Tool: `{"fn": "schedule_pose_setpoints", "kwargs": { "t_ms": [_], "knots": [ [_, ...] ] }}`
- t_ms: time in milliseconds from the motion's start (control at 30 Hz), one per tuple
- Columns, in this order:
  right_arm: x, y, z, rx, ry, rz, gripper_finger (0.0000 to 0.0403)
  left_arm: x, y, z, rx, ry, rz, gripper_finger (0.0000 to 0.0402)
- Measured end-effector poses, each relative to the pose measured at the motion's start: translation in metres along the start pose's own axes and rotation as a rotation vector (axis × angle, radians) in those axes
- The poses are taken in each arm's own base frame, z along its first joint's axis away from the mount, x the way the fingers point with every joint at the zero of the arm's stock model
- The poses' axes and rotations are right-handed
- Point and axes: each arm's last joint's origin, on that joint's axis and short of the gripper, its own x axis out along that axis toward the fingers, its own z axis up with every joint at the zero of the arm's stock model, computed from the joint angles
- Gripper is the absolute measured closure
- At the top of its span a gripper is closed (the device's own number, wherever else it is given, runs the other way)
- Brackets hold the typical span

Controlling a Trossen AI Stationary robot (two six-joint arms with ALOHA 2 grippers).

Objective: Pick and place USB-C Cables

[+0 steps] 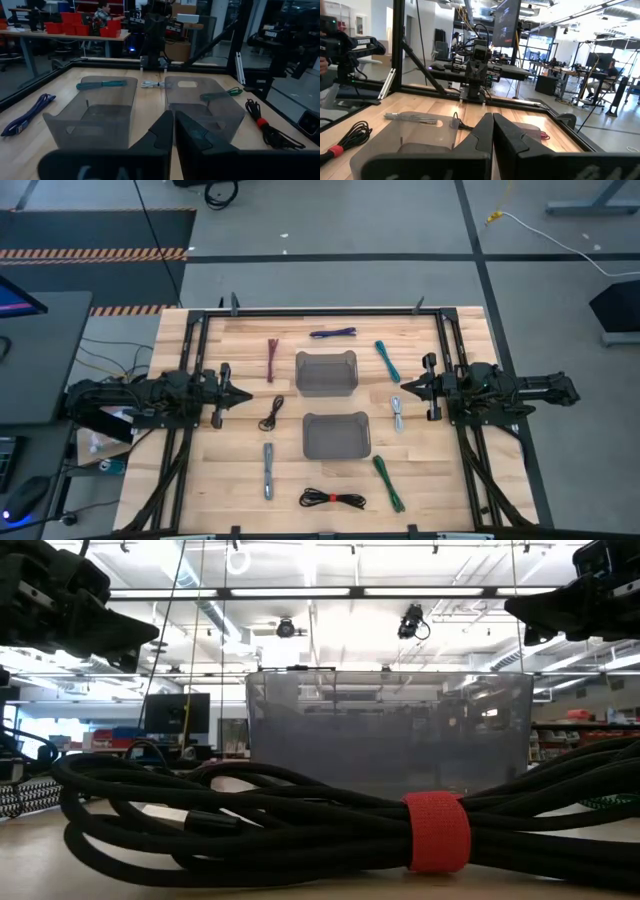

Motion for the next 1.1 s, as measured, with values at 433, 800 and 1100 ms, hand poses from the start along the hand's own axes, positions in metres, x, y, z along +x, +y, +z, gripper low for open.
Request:
{"fn": "schedule_pose_setpoints", "kwargs": {
  "t_ms": [433, 800, 1100],
  "knots": [
    [0.0, 0.0, 0.0, 0.0, 0.0, 0.0, 0.0385, 0.0, 0.0, -0.001, -0.257, 0.006, -0.001, 0.0377],
    [0.0, -0.001, 0.004, 0.0, -0.041, -0.007, 0.0385, 0.0, 0.002, 0.0, -0.545, -0.013, 0.048, 0.0377],
    [-0.003, -0.004, 0.022, 0.151, -0.227, -0.023, 0.0385, 0.0, 0.001, 0.008, -0.544, -0.098, 0.035, 0.0377]
  ]
}}
